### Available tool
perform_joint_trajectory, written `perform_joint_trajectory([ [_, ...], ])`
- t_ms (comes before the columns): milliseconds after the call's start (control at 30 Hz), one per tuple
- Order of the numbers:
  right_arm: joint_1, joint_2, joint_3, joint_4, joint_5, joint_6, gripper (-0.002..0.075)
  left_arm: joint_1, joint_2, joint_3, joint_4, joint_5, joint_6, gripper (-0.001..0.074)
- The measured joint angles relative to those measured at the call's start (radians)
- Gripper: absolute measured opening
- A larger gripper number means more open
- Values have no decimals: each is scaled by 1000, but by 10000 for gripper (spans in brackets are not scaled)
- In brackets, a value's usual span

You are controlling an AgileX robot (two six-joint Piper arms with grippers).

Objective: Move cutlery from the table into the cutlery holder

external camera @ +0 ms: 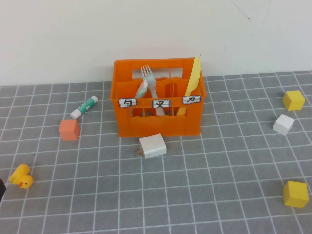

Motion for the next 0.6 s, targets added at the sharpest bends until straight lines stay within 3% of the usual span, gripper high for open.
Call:
perform_joint_trajectory([
  [333, 0, 0, 0, 0, 2, 2, -1, 2, 0, 2, 12, 2, 2, -1],
  [600, 0, 0, 0, 0, 4, 2, -1, 141, -143, 115, 83, 2, -4, -1],
])
